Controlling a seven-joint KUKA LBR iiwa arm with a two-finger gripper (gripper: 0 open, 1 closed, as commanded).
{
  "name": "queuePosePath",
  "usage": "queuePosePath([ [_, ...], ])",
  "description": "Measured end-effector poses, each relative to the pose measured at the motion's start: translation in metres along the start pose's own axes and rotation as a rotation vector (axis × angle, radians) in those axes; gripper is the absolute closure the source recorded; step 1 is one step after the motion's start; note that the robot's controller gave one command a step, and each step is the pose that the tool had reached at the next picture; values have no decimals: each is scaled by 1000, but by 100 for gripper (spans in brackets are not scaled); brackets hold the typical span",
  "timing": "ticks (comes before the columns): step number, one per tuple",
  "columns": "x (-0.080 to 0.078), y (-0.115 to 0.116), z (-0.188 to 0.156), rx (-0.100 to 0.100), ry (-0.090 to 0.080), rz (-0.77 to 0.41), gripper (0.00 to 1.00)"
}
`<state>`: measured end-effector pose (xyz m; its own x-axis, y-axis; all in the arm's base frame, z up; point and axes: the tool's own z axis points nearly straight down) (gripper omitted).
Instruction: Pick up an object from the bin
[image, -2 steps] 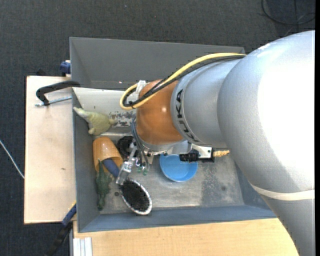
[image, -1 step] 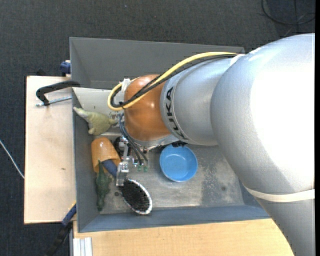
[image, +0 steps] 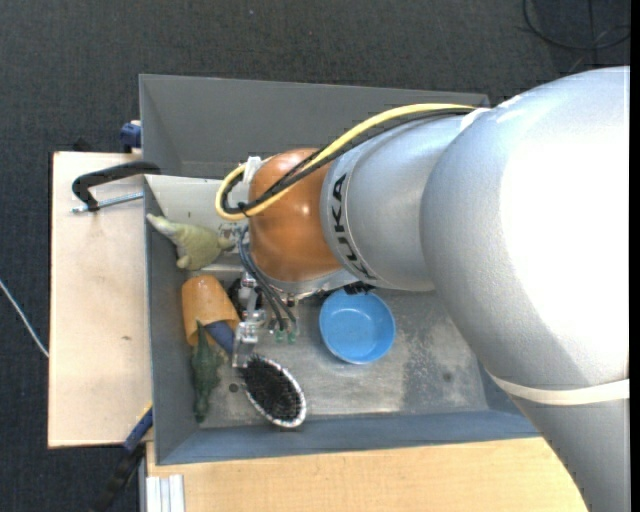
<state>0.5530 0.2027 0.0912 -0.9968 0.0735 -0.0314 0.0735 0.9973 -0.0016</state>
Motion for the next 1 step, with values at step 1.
queuePosePath([
  [1, -8, 27, -163, -10, 17, -75, 100],
])
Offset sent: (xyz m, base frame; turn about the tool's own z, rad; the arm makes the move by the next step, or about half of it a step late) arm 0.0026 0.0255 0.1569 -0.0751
